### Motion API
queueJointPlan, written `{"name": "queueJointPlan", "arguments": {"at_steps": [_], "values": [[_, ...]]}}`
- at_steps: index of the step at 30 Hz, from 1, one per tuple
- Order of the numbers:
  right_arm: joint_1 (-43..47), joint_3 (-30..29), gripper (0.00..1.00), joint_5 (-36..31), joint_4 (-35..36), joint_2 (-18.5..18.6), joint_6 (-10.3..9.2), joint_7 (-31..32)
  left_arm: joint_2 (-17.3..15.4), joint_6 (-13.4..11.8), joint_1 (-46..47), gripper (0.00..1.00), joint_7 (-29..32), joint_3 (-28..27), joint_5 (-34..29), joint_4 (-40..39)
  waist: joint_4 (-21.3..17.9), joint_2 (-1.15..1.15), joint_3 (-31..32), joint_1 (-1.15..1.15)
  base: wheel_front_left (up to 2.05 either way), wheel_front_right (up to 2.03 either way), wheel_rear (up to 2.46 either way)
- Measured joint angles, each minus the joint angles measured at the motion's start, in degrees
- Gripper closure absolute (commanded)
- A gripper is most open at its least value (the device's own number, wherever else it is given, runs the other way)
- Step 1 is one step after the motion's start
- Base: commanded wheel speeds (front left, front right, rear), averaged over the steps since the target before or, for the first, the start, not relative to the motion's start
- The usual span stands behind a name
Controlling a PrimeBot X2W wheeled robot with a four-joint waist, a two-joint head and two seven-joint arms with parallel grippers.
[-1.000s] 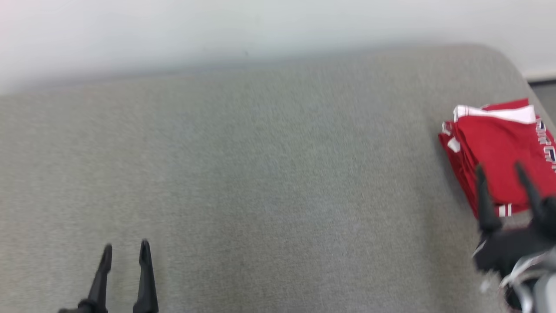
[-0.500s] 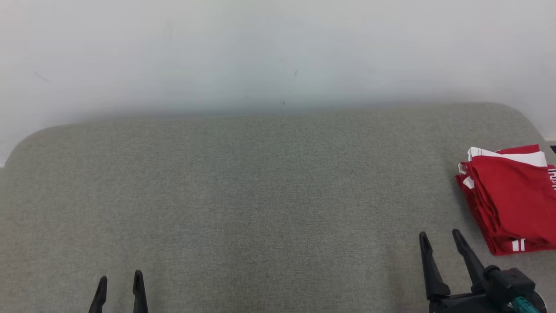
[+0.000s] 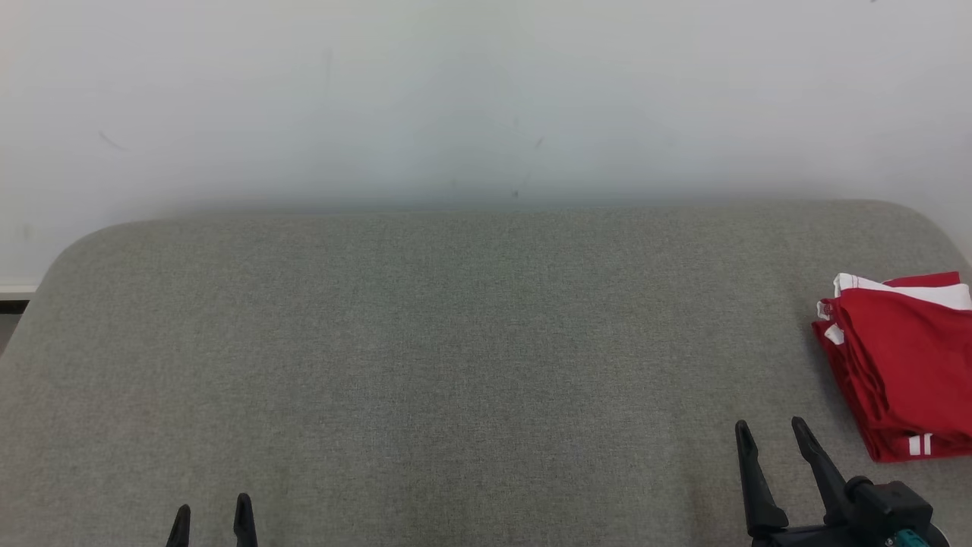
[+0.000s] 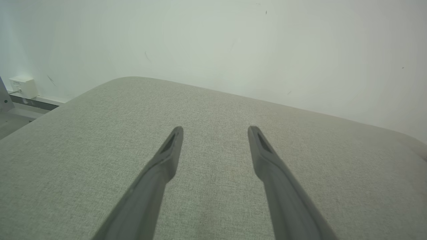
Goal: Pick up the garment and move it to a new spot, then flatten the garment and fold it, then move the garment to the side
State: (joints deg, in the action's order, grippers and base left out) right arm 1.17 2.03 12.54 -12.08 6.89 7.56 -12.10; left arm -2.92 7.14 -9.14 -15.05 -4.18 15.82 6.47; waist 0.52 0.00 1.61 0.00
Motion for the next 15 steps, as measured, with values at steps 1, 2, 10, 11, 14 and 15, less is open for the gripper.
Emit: {"name": "queueJointPlan", "arguments": {"at_steps": [1, 2, 10, 11, 14, 15], "values": [[0.0, -0.1, 0.00, 0.0, 0.0, 0.0, 0.00, 0.0, 0.0, 0.0, 0.0, 0.00, 0.0, 0.0, 0.0, -0.1, 0.0, 0.00, 0.0, 0.00, 0.00, 0.00, 0.00], [0.0, -0.1, 0.00, 0.0, 0.0, -0.1, 0.00, 0.0, 0.0, 0.0, 0.0, 0.00, 0.0, -0.1, 0.1, -0.1, 0.0, 0.00, 0.0, 0.00, 0.00, 0.00, 0.00], [0.0, 0.1, 0.00, -0.4, 0.0, -0.5, 0.00, 0.0, 0.0, 0.0, -0.1, 0.00, 0.0, 0.1, 0.5, -0.2, -0.2, 0.00, 0.0, 0.00, 0.00, 0.00, 0.00], [0.0, 0.1, 0.00, -0.4, 0.0, -0.6, 0.00, 0.0, 0.0, 0.0, -0.1, 0.00, 0.0, 0.3, 0.3, -0.2, -0.2, -0.01, 0.0, 0.00, 0.00, 0.00, 0.00], [0.0, 0.3, 0.00, -0.4, 0.0, -0.6, 0.00, 0.0, 0.0, 0.0, -0.1, 0.00, 0.0, 0.5, 0.3, -0.4, -0.1, -0.01, 0.0, 0.00, 0.00, 0.00, 0.00], [0.1, 0.3, 0.00, -0.5, 0.1, -0.7, 0.00, 0.0, 0.0, -0.1, -0.1, 0.00, 0.0, 0.6, 0.3, -0.5, -0.1, -0.01, 0.1, 0.00, 0.00, 0.00, 0.00]]}}
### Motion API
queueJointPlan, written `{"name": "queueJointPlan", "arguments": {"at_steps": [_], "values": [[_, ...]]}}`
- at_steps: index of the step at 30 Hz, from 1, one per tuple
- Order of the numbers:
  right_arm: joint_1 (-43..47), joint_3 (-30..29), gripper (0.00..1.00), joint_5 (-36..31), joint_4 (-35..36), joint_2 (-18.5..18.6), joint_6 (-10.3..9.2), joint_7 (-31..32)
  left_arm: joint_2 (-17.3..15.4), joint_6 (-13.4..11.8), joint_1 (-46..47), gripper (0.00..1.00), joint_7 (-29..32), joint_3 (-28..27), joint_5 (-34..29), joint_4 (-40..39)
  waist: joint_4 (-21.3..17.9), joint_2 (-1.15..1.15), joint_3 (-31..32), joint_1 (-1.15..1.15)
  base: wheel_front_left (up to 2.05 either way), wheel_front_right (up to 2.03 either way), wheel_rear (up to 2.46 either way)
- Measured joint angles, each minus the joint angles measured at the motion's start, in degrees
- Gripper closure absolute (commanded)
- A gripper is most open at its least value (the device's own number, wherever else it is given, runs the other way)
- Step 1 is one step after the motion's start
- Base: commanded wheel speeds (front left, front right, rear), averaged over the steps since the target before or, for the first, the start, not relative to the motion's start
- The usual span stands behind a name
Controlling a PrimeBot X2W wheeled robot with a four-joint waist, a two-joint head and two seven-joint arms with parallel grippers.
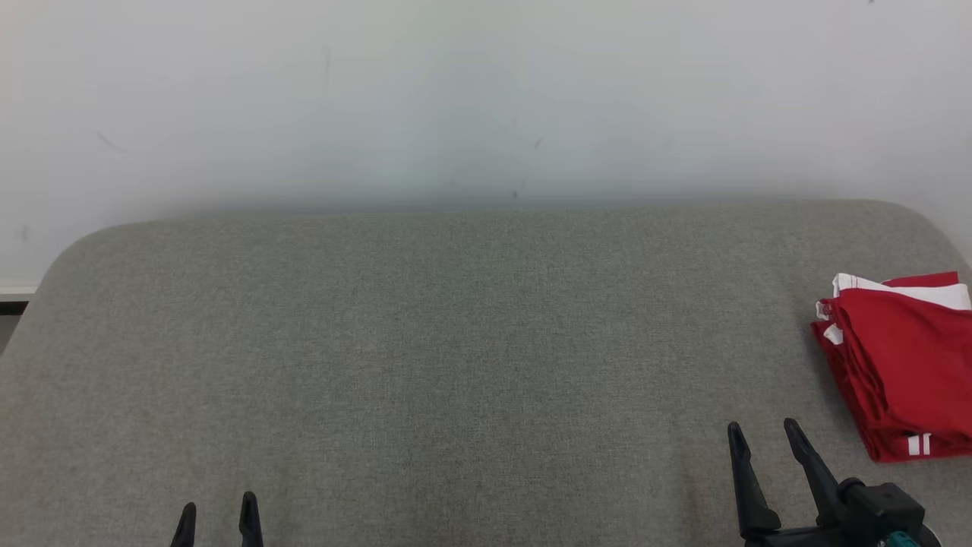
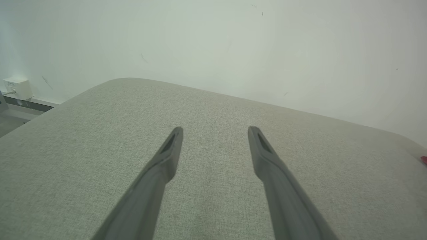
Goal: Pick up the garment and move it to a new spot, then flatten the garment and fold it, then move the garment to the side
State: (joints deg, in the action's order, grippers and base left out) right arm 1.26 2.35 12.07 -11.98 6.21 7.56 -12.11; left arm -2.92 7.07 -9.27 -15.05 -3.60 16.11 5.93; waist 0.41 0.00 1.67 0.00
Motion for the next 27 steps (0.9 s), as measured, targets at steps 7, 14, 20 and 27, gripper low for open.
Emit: {"name": "queueJointPlan", "arguments": {"at_steps": [7, 14, 20, 27], "values": [[0.6, -0.1, 0.00, 0.0, 0.5, -0.2, 0.00, 0.0, 0.0, 0.0, -0.1, 0.00, 0.0, 0.5, -0.2, -0.2, 0.3, 0.00, 0.0, 0.00, 0.00, 0.00, 0.00], [2.1, 0.0, 1.00, 0.0, -2.2, -0.5, 0.00, 0.3, 0.3, 0.0, -0.2, 1.00, 0.2, 0.7, 0.2, 2.5, 0.4, 0.00, 0.0, 0.00, 0.00, 0.00, 0.00], [2.2, -0.5, 1.00, 5.8, -2.6, -0.7, 0.00, 1.6, 0.3, 0.0, 0.0, 1.00, 1.9, 0.6, 5.7, 3.2, 0.4, 0.00, -0.1, 0.00, 0.00, 0.00, 0.00], [1.4, -1.3, 1.00, 13.1, -2.6, -1.0, 0.00, 3.3, 0.3, 0.0, 1.4, 1.00, 3.8, 0.3, 12.6, 3.8, 0.4, 0.00, -0.2, -0.01, 0.00, 0.00, 0.00]]}}
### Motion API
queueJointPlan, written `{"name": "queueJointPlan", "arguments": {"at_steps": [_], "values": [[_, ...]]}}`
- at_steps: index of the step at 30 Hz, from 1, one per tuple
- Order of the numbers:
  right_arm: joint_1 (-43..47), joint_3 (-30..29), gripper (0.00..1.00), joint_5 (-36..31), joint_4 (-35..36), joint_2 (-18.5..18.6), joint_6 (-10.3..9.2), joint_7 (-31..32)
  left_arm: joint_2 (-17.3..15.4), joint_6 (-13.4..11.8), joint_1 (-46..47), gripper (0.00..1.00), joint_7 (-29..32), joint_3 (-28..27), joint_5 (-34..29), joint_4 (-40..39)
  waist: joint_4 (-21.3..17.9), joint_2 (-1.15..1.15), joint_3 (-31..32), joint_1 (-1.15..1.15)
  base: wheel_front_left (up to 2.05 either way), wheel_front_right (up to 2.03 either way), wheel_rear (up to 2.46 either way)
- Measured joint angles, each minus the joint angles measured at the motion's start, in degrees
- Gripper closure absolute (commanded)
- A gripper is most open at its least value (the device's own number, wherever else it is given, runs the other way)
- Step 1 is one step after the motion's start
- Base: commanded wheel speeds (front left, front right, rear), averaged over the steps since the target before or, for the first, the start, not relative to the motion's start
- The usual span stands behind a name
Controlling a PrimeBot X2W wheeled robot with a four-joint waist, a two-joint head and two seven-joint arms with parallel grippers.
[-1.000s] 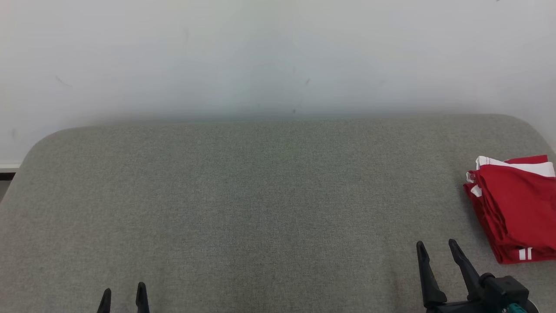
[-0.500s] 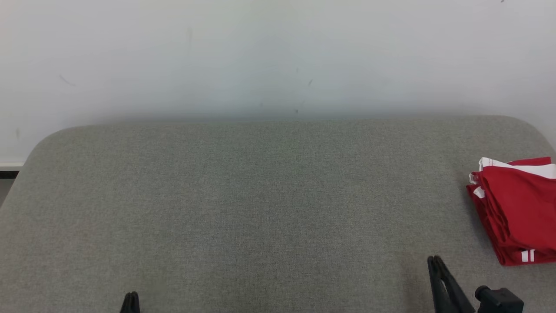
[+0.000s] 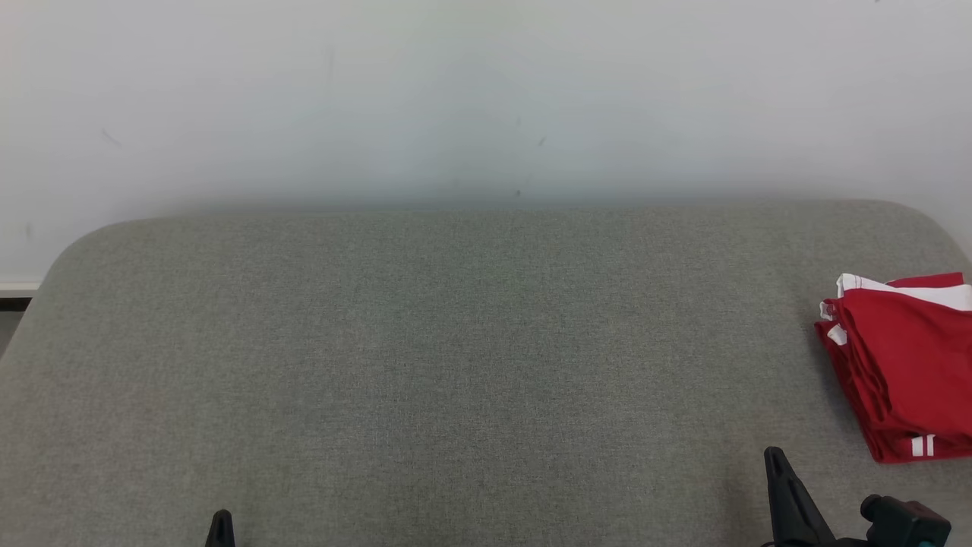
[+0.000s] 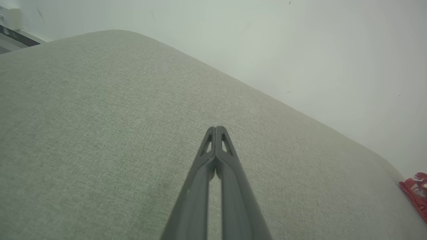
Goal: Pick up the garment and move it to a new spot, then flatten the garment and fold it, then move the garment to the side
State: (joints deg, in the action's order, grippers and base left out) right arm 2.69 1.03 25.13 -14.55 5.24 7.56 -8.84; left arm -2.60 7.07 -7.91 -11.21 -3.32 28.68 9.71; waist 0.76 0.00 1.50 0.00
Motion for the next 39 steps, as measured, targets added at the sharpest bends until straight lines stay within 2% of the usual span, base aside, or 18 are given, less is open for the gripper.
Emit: {"name": "queueJointPlan", "arguments": {"at_steps": [20, 39], "values": [[-2.1, -2.0, 1.00, 17.8, 0.1, -0.6, 0.00, 4.1, 0.0, 0.0, 3.6, 1.00, 4.7, -0.8, 16.9, 1.1, -0.1, 0.00, -0.3, -0.01, 0.00, 0.00, 0.00], [-4.0, -3.5, 1.00, 31.4, 0.2, -1.1, 0.00, 7.3, 0.0, 0.0, 6.2, 1.00, 8.3, -1.4, 29.5, 2.1, -0.3, 0.00, -0.6, -0.01, 0.00, 0.00, 0.00]]}}
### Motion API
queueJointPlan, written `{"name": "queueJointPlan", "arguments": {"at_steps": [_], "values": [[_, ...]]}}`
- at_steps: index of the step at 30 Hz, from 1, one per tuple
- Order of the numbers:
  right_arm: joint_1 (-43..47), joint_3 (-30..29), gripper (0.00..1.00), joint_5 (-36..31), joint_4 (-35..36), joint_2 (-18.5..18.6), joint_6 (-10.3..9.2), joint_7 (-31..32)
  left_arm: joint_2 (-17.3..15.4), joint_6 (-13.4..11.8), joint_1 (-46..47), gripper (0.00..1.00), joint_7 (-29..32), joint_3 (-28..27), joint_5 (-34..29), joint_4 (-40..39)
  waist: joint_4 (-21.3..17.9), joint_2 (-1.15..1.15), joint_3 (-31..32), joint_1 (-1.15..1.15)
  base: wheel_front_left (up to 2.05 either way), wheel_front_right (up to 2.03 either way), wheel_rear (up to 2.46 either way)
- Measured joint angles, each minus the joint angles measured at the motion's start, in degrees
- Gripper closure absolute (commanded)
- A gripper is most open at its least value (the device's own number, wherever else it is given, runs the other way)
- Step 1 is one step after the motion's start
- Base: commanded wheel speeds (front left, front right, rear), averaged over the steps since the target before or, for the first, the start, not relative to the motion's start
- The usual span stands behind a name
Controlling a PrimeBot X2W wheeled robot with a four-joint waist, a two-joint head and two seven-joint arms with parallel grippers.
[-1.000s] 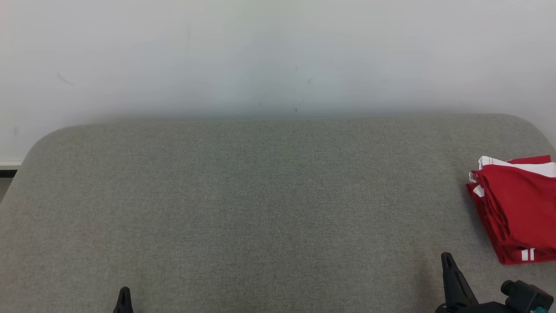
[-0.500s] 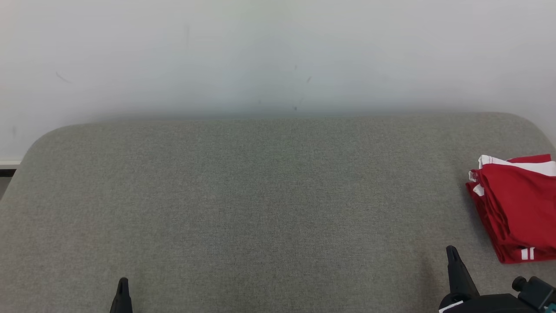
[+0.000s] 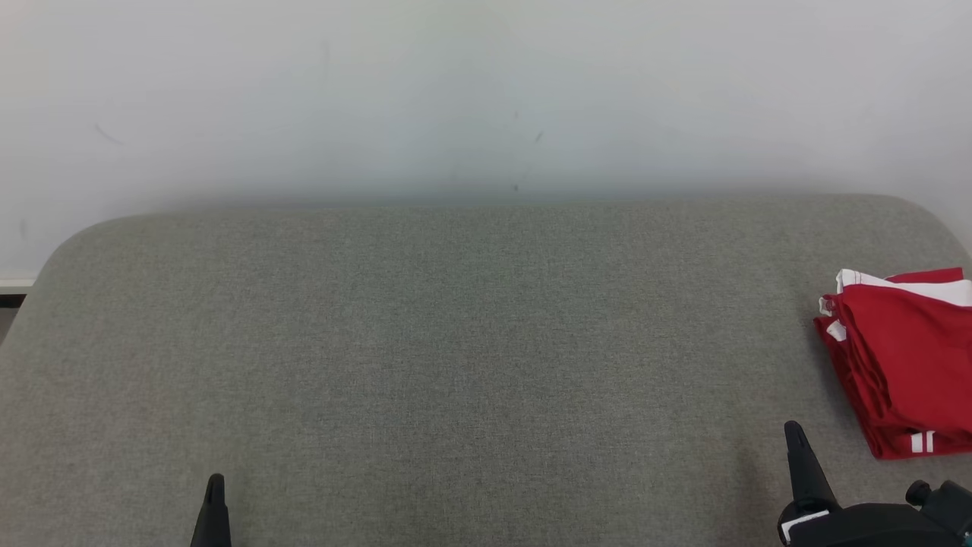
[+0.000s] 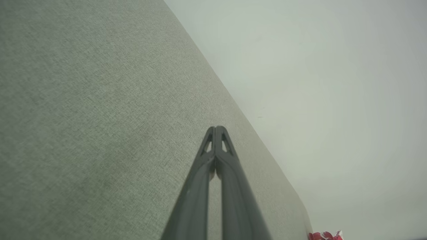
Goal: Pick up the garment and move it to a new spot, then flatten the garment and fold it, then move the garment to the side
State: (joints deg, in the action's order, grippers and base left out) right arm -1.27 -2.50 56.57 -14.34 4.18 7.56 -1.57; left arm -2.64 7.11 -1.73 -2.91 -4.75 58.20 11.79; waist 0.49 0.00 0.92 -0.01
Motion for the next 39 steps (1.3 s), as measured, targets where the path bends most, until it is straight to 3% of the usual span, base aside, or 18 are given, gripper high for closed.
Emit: {"name": "queueJointPlan", "arguments": {"at_steps": [39], "values": [[-2.8, -2.5, 1.00, 21.4, 0.1, -0.7, -0.01, 4.9, -0.1, 0.0, 4.6, 1.00, 5.7, -1.1, 20.4, 1.4, -0.3, 0.00, -0.6, 0.01, 0.00, 0.00, 0.00]]}}
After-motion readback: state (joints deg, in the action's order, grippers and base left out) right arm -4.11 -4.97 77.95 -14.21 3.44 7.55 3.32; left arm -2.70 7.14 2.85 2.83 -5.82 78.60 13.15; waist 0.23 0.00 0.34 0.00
